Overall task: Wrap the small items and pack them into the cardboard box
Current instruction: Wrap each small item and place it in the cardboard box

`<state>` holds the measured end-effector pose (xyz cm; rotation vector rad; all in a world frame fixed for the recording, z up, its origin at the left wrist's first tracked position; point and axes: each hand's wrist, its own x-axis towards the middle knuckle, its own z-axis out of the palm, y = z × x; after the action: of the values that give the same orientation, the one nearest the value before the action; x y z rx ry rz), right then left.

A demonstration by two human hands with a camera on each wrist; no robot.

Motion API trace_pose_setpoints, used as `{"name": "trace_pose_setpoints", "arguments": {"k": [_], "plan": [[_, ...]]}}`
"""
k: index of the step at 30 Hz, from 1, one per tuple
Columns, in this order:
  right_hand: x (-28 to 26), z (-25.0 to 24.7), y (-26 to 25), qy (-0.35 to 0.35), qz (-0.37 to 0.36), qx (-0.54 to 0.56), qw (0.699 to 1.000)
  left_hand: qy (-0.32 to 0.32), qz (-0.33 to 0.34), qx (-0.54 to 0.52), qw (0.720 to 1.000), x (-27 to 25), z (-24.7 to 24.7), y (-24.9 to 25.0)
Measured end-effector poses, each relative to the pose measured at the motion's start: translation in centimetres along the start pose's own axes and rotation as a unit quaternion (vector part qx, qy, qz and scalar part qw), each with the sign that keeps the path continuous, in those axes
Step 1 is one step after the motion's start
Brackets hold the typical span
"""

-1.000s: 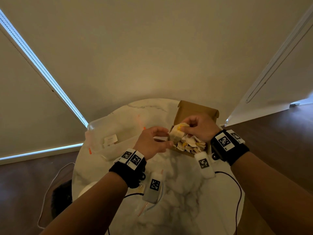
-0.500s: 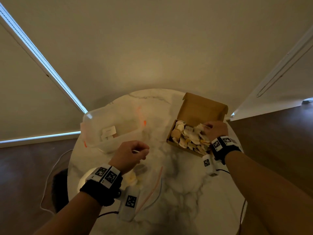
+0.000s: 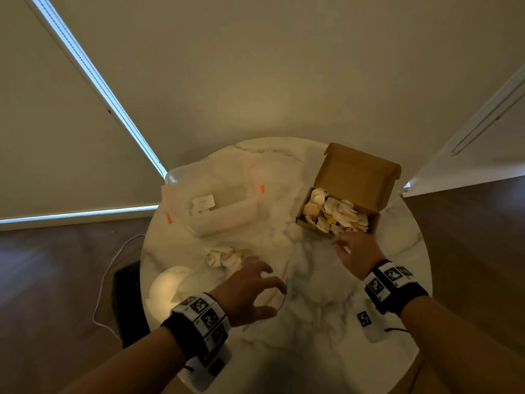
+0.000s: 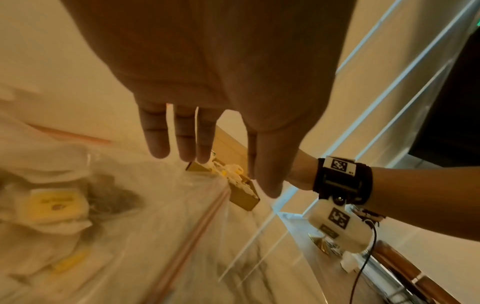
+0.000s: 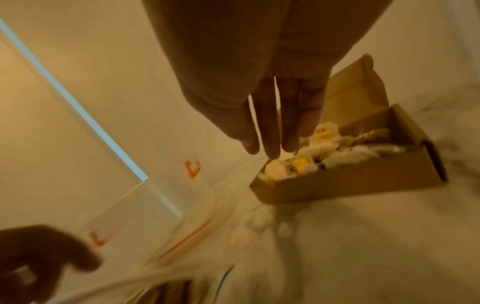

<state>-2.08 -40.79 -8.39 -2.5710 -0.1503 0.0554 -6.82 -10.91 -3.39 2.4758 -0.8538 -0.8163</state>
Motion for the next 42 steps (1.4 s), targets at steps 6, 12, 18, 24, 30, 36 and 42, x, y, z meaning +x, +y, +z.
{"name": "trace_pose_setpoints", "arguments": {"k": [6,12,18,24,30,36,42], "plan": [[-5.0,3.3,-4.2,-0.156,-0.044,0.031,0.986,-0.023,-0.082,0.143,0.986,-1.8,1.7,0.2],[-5.2,8.1,-9.4,-0.197,-0.112,0.045,0.973,0.109,-0.163,0.068,0.978,-2.0,1.2,-1.6],[-3.8,11.7,-11.5,-0.278,-0.019,0.079,0.957,0.106,-0.036,-0.086,0.990,-3.9,1.1,-1.3],[-3.7,10.6,-9.5,-0.142,0.352,0.482,0.790,0.279,-0.207,-0.059,0.936,-4.8,-0.8,-8.0],[-3.1,8.5,-9.9,-0.121,0.363,0.454,0.805,0.078,-0.344,-0.239,0.905,-5.1,0.7,-10.7],[-3.2,8.1,-9.1,-0.102,0.335,0.430,0.832,0.228,-0.267,-0.124,0.928,-4.4,-3.3,-8.7],[-4.0,8.0,-8.5,-0.102,0.333,0.375,0.859,0.080,-0.247,-0.092,0.961,-6.0,-0.8,-7.6]]}}
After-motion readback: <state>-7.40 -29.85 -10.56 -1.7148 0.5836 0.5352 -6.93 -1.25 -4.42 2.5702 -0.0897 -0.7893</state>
